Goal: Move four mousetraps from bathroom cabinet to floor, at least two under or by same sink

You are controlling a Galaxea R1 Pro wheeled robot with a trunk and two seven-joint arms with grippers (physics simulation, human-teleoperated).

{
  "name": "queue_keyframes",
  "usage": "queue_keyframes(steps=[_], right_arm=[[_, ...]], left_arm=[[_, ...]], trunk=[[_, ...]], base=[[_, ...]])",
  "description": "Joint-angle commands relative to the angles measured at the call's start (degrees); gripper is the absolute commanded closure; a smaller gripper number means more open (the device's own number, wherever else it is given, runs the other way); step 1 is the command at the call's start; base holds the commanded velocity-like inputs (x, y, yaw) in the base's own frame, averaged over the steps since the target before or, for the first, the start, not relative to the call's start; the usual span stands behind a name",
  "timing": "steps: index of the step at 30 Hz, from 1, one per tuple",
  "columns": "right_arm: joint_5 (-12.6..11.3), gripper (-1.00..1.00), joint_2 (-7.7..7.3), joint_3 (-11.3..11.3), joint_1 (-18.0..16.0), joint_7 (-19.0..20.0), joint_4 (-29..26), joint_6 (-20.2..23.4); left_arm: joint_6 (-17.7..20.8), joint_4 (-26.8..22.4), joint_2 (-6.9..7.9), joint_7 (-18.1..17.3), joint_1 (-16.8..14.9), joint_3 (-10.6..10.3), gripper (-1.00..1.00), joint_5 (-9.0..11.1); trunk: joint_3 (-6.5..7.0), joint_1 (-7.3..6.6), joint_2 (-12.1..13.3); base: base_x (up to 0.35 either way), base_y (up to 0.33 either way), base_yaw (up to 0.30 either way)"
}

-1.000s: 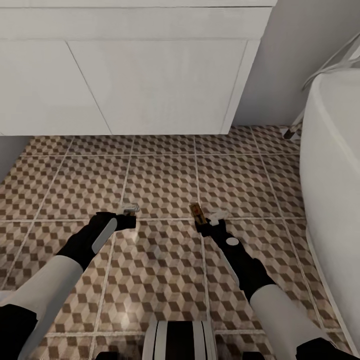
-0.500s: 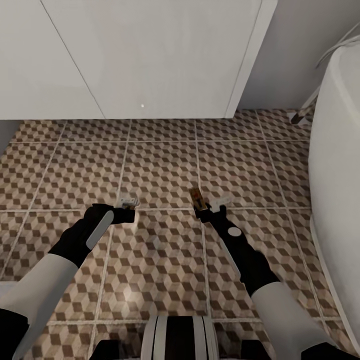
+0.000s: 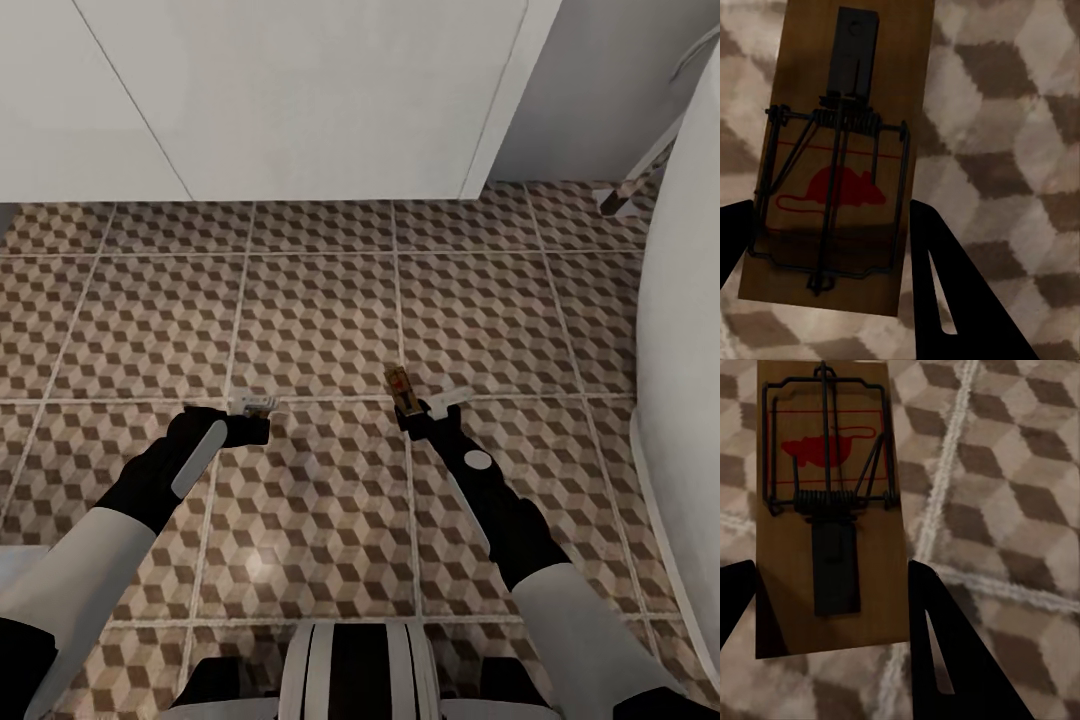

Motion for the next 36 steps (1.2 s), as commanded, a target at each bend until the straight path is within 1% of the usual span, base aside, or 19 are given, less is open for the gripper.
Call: queue_keyframes(steps=[1,8,12,17,20,22,23,24,25,26,27,28,29,30,31,33,34,36], right_arm=[[0.2,1.0,0.01,-0.1,0.0,0.2,-0.3,0.4],[0.2,1.0,0.0,-0.1,0.0,0.2,-1.0,0.5],[0.2,1.0,0.0,-0.1,0.0,0.2,-1.6,0.5],[0.3,1.0,-0.15,0.0,0.0,0.2,-2.0,0.4],[0.5,1.0,-0.87,0.1,0.0,0.2,-2.1,0.3],[1.6,1.0,-1.06,0.2,0.0,0.2,-2.1,0.2],[2.7,1.0,-1.1,0.2,0.0,0.2,-2.1,0.2],[4.2,1.0,-1.11,0.1,0.0,0.2,-2.1,0.2],[4.4,1.0,-1.09,0.1,0.0,0.2,-2.1,0.2],[4.6,1.0,-1.08,0.1,0.0,0.2,-2.1,0.2],[4.8,1.0,-1.0,0.1,0.0,0.2,-2.0,0.3],[4.8,1.0,-0.98,0.1,0.0,0.2,-2.0,0.4],[4.9,1.0,-0.92,0.0,0.0,0.2,-2.0,0.4],[5.4,1.0,-0.86,-0.1,0.0,0.1,-2.0,0.9],[6.0,1.0,-0.79,-0.1,0.0,0.0,-2.0,1.6],[8.2,1.0,-0.38,-0.1,-0.3,-0.4,-2.1,4.6],[9.4,1.0,0.06,-0.1,-0.6,-0.6,-2.3,6.1],[11.7,1.0,1.13,-0.1,-1.6,-0.8,-2.5,8.0]], left_arm=[[0.1,-0.1,0.07,0.5,0.0,-0.2,1.0,0.4],[0.1,-0.2,0.07,0.5,0.0,-0.2,1.0,0.4],[0.1,-1.0,0.07,0.5,0.0,-0.2,1.0,0.4],[0.2,-3.4,0.16,0.5,0.0,-0.3,1.0,0.4],[-0.1,-6.2,0.17,0.7,0.0,-0.2,1.0,0.4],[-0.2,-9.1,0.18,1.3,0.0,-0.2,1.0,0.4],[-0.2,-12.0,0.19,2.0,0.0,-0.2,1.0,0.3],[-0.3,-16.7,0.17,3.5,0.0,0.0,1.0,-0.4],[-0.3,-18.2,0.13,3.9,0.0,0.0,1.0,-0.8],[-0.4,-19.3,0.09,4.2,0.0,0.1,1.0,-1.2],[-0.5,-20.1,-0.14,4.5,0.0,0.2,1.0,-3.3],[-0.6,-20.0,-0.24,4.6,0.0,0.2,1.0,-3.9],[-0.7,-19.2,-0.6,4.6,0.0,0.2,1.0,-5.3],[-1.8,-16.9,-1.74,4.7,0.0,0.3,1.0,-7.8],[-3.2,-14.8,-2.53,4.7,0.0,0.3,1.0,-9.6],[-6.9,-9.7,-3.93,4.7,-0.2,0.5,1.0,-12.8],[-8.3,-7.1,-4.7,4.7,-0.9,0.7,1.0,-13.9],[-9.8,-1.4,-5.92,4.7,-3.9,1.1,1.0,-15.1]], trunk=[[-0.35,0.01,0.0],[-2.52,0.19,-0.1],[-2.87,0.19,-0.1],[-3.12,0.19,-0.1],[-3.14,0.19,-0.1],[-3.15,0.19,-0.1],[-3.15,0.19,-0.1],[-3.15,0.19,-0.1],[-3.15,0.19,-0.1],[-3.15,0.19,-0.1],[-3.15,0.19,-0.1],[-3.15,0.19,-0.1],[-3.15,0.19,-0.1],[-3.15,0.19,-0.1],[-3.15,0.19,-0.1],[-3.15,0.19,-0.1],[-3.15,0.19,-0.1],[-3.15,0.19,-0.1]], base=[[0.0,0.0,0.0],[0.0,0.0,0.0],[0.0,0.0,0.0],[0.0,0.0,0.0],[0.0,0.0,0.0],[0.0,0.0,0.0],[0.0,0.0,0.0],[0.0,0.0,0.0],[0.0,0.0,0.0],[0.0,0.0,0.0],[0.0,0.0,0.0],[0.0,0.0,0.0],[0.0,0.0,0.0],[0.0,0.0,0.0],[0.0,0.0,0.0],[0.0,0.0,0.0],[0.0,0.0,0.0],[0.0,0.0,0.0]])
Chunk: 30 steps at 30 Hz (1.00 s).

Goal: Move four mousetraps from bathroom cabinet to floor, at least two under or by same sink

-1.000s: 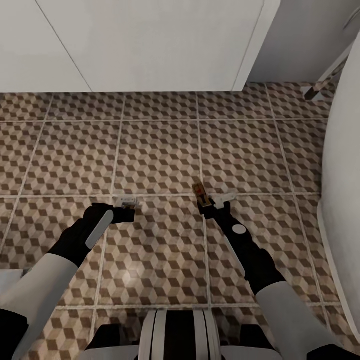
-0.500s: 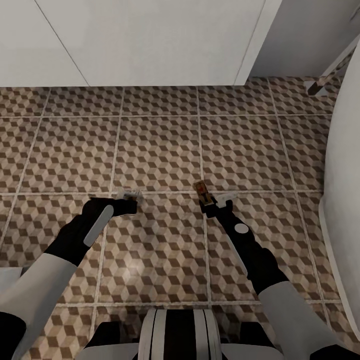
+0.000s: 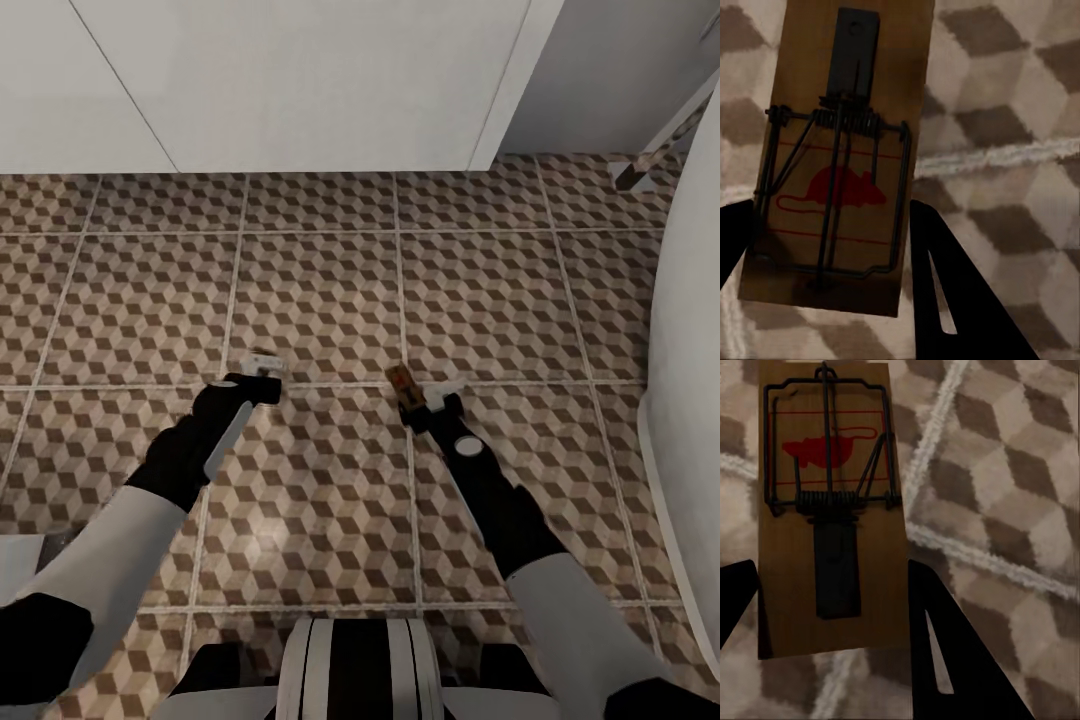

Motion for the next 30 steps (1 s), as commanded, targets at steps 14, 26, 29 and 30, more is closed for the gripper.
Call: queue_keyframes(steps=[14,26,29,30], right_arm=[[3.2,1.0,2.04,0.0,-3.6,-0.8,-0.3,4.3],[3.2,1.0,1.97,0.0,-12.2,-1.6,-1.9,11.0],[3.1,1.0,1.98,0.0,-16.5,-2.0,-1.1,12.1],[3.1,1.0,2.0,0.0,-17.0,-2.0,-0.8,12.2]], left_arm=[[-17.9,10.1,-1.79,1.8,-11.1,-0.3,1.0,-0.6],[-19.2,8.0,-1.55,5.1,-10.8,0.0,1.0,-0.6],[-19.2,10.6,-1.46,4.9,-10.8,0.0,1.0,-0.5],[-19.2,10.9,-1.44,4.8,-10.8,-0.1,1.0,-0.5]], trunk=[[-0.03,-0.01,0.0],[-0.03,-0.01,0.0],[-0.03,-0.01,0.0],[-0.03,-0.01,0.0]], base=[[0.0,0.0,0.0],[0.0,0.0,0.0],[0.0,0.0,0.0],[0.0,0.0,0.0]])
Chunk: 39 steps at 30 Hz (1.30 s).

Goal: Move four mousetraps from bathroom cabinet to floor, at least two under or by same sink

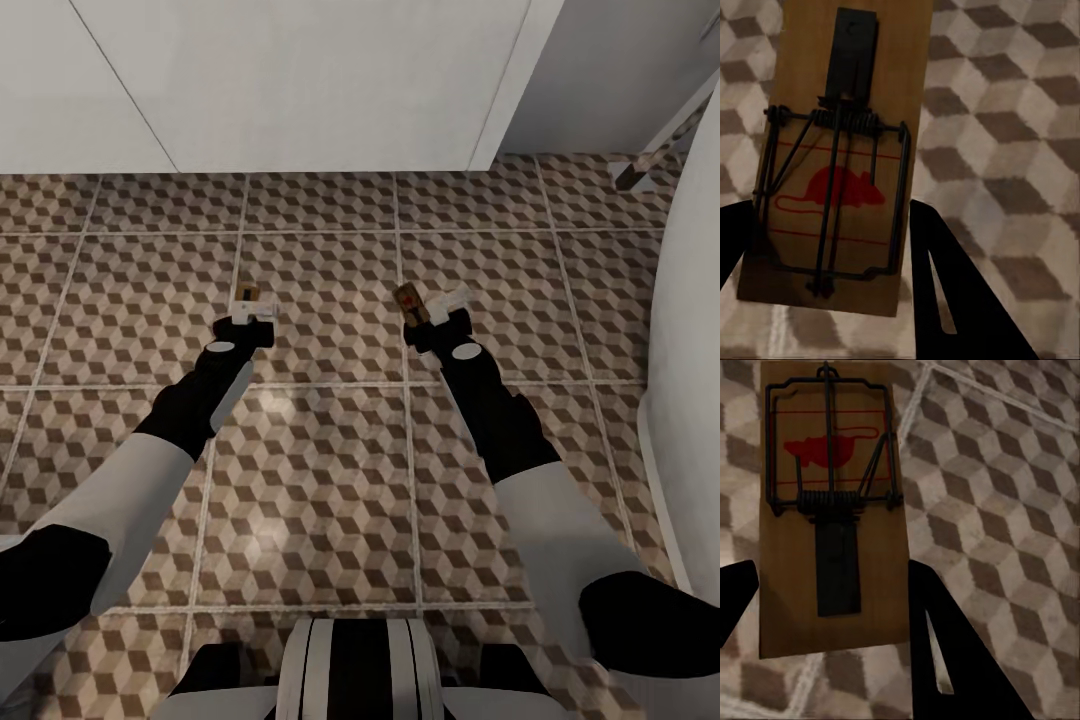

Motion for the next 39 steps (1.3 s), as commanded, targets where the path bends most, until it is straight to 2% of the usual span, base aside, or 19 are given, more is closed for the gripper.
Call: queue_keyframes(steps=[1,6,10,13,17,20,25,28,30,34,36,39], right_arm=[[0.3,1.0,0.0,0.1,-0.8,-0.1,0.8,0.5],[0.2,1.0,0.05,0.0,-2.1,-0.2,5.1,0.4],[0.0,1.0,0.06,0.0,-2.6,-0.2,10.9,-0.2],[-0.1,1.0,0.46,-0.1,-4.6,-0.2,13.9,-0.8],[-0.1,1.0,2.35,-0.1,-8.4,-0.2,18.6,-1.7],[-0.1,1.0,2.99,-0.1,-10.3,-0.2,21.7,-3.8],[-0.1,1.0,4.52,-0.1,-11.6,-0.2,25.2,-5.5],[0.0,1.0,4.6,-0.1,-12.1,-0.2,25.4,-7.3],[0.0,1.0,4.6,0.0,-12.2,-0.1,24.6,-10.7],[0.0,1.0,4.6,0.2,-12.3,-0.2,21.9,-13.5],[0.0,1.0,4.6,0.3,-12.3,-0.3,19.3,-13.4],[0.0,1.0,4.6,0.3,-12.3,-0.3,16.2,-10.2]], left_arm=[[0.3,0.5,0.13,0.5,0.0,-0.4,1.0,0.5],[0.5,2.7,0.23,-0.4,0.0,0.0,1.0,0.7],[0.8,3.7,0.11,-3.6,0.0,2.1,1.0,0.8],[1.0,5.3,-0.03,-4.8,0.0,3.1,1.0,0.9],[1.2,9.1,-0.48,-5.3,0.0,3.6,1.0,0.9],[1.2,10.5,-0.62,-5.4,0.0,3.7,1.0,0.9],[1.2,13.3,-0.47,-5.4,-0.1,4.0,1.0,0.9],[1.0,14.0,-0.47,-5.4,-0.1,4.1,1.0,1.0],[1.1,12.6,-0.5,-5.6,-0.1,3.9,1.0,1.0],[1.1,9.2,-0.21,-7.0,-0.1,3.6,1.0,1.0],[1.3,5.9,0.33,-7.8,-0.1,3.5,1.0,0.8],[2.1,2.6,1.03,-8.1,0.0,3.4,1.0,0.7]], trunk=[[-0.03,-0.01,0.0],[-0.03,-0.01,0.0],[-0.03,-0.01,0.0],[-0.03,-0.01,0.0],[-0.03,-0.01,0.0],[-0.03,-0.01,0.0],[-0.03,-0.01,0.0],[-0.03,-0.01,0.0],[-0.03,-0.01,0.0],[-0.03,-0.01,0.0],[-0.03,-0.01,0.0],[-0.03,-0.01,0.0]], base=[[0.0,0.0,0.0],[0.0,0.0,0.0],[0.0,0.0,0.0],[0.0,0.0,0.0],[0.0,0.0,0.0],[0.0,0.0,0.0],[0.0,0.0,0.0],[0.0,0.0,0.0],[0.0,0.0,0.0],[0.0,0.0,0.0],[0.0,0.0,0.0],[0.0,0.0,0.0]])
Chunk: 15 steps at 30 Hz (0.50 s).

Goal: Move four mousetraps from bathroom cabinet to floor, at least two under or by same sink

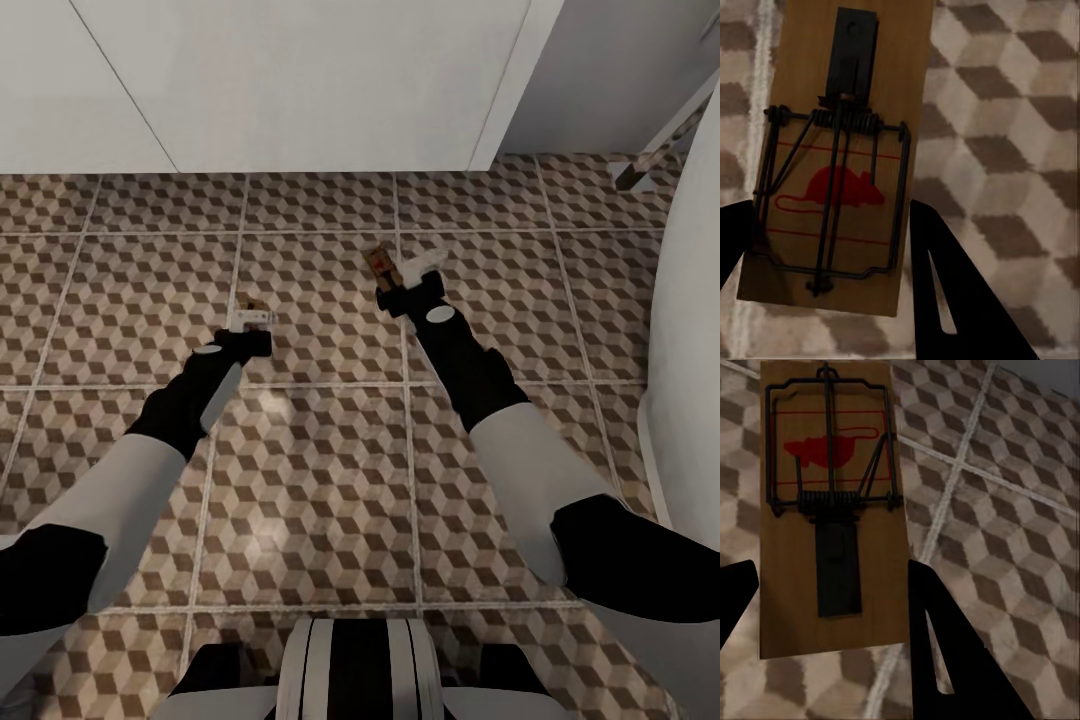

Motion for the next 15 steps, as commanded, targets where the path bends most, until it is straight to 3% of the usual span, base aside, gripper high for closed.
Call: queue_keyframes(steps=[1,12,15], right_arm=[[0.4,1.0,0.0,0.1,0.0,-0.1,-1.5,2.4],[0.4,1.0,0.0,0.1,0.0,-0.2,-4.9,5.2],[0.4,1.0,0.0,0.1,0.0,-0.2,-5.0,5.2]], left_arm=[[1.0,-1.3,0.34,0.5,0.0,-0.4,1.0,0.4],[2.8,-8.4,0.67,0.6,0.1,-0.3,1.0,0.4],[7.0,-12.1,0.89,0.7,0.2,-0.2,1.0,0.4]], trunk=[[-0.03,0.0,0.0],[-0.03,0.0,0.0],[-0.03,0.0,0.0]], base=[[0.0,0.0,0.0],[0.0,0.0,0.0],[0.0,0.0,0.0]])
